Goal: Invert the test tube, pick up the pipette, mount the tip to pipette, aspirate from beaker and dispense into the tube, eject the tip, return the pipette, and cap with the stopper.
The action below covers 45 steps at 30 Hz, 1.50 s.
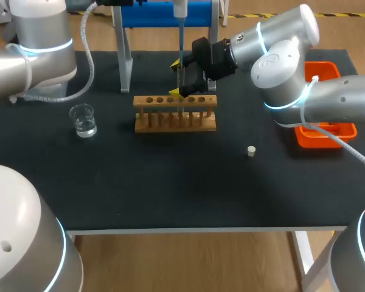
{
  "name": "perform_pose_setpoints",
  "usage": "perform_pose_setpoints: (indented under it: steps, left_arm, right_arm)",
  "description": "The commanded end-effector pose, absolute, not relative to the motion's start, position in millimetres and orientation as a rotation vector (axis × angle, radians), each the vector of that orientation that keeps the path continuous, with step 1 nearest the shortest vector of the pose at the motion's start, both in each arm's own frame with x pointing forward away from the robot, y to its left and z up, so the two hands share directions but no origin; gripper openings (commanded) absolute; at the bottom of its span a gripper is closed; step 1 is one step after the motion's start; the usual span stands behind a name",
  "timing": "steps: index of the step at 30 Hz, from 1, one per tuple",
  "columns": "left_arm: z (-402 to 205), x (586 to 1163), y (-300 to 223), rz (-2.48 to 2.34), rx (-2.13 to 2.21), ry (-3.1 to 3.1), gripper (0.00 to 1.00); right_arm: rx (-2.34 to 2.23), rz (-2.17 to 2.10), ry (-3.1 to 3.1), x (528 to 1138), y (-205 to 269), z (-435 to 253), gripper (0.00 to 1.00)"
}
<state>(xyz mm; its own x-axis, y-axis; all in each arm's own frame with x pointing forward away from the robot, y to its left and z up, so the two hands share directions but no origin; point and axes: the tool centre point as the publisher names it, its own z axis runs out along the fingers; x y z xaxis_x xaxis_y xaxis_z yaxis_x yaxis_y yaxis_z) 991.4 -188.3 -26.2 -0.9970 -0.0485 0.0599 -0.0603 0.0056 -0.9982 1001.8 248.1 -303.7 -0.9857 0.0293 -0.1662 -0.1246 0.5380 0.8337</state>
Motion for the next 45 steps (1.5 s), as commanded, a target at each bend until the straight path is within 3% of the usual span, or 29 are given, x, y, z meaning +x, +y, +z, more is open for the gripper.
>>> perform_pose_setpoints:
  steps: [1, 45]
  left_arm:
    - [-29.3, 992.0, -187.2, 2.203, 0.126, -2.218, 0.0]
    - [-34.1, 998.6, -184.0, 2.255, 0.101, -2.193, 0.0]
  right_arm:
    - [-0.083, 1.434, 2.614, 1002.2, 247.9, -303.6, 1.0]
    - [-0.083, 1.434, 2.614, 1002.2, 247.9, -303.6, 1.0]
